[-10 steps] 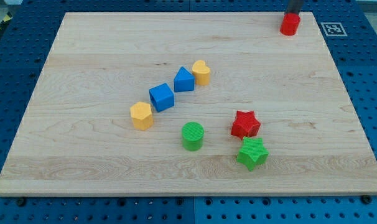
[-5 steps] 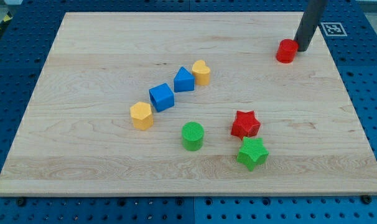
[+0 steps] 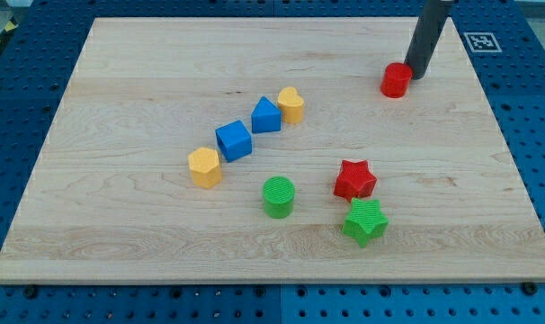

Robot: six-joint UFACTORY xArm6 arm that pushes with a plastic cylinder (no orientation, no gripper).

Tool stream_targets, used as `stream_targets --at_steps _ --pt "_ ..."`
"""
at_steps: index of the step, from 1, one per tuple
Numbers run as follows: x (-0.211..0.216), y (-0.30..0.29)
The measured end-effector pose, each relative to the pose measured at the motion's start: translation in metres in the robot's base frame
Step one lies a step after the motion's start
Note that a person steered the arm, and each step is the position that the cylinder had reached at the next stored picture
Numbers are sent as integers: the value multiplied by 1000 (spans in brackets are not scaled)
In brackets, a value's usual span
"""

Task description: Push the red circle closer to the green circle

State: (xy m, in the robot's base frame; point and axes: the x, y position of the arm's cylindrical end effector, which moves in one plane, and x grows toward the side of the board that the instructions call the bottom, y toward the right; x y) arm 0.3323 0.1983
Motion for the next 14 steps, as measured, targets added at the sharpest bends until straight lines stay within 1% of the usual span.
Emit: stream_targets --at_steps 1,3,4,6,7,8,9,11,12,14 --pt "10 -18" --pt "12 -63" --pt "16 -70" --pt "45 -77" --pt "72 -77" --pt "88 -77" --pt "90 -78" --pt "90 -106" --pt "89 -109" --pt "68 -111"
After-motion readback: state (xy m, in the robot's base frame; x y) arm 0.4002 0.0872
